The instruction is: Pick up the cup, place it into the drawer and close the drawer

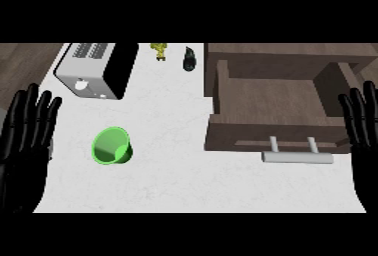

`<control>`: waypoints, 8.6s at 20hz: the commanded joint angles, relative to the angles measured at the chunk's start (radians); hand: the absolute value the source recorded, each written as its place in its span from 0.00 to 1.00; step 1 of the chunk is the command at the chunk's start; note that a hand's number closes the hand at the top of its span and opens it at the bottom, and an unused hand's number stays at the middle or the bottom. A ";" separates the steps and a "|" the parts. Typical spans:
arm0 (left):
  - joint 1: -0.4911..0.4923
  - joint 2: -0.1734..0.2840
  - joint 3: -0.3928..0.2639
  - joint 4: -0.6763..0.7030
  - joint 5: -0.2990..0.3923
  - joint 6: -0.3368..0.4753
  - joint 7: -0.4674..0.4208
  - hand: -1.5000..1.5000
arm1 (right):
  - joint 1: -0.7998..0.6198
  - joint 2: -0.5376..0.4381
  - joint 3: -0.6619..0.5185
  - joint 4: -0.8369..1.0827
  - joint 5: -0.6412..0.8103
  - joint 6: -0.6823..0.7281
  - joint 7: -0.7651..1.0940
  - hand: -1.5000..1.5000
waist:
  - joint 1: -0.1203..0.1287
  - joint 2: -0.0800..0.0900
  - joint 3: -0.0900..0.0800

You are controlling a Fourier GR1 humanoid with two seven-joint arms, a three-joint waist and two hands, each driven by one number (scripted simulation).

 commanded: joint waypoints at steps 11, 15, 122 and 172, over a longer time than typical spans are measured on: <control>-0.028 -0.082 -0.032 0.111 0.146 -0.068 -0.047 0.00 | -0.060 0.020 0.048 -0.001 -0.114 0.064 0.125 0.00 | -0.022 0.008 0.012; -0.046 -0.075 -0.014 0.136 0.180 -0.099 -0.053 0.00 | -0.056 0.006 0.000 0.038 -0.140 0.096 0.079 0.00 | -0.021 0.008 0.013; -0.480 0.041 0.269 1.721 0.161 -0.470 -1.019 1.00 | -0.134 -0.007 -0.049 -0.028 -0.205 0.131 0.226 0.00 | -0.032 0.010 0.011; -0.872 -0.108 -0.007 0.862 0.167 0.178 -0.216 1.00 | -0.040 0.028 0.000 -0.051 -0.153 0.150 0.156 0.00 | -0.041 0.010 0.013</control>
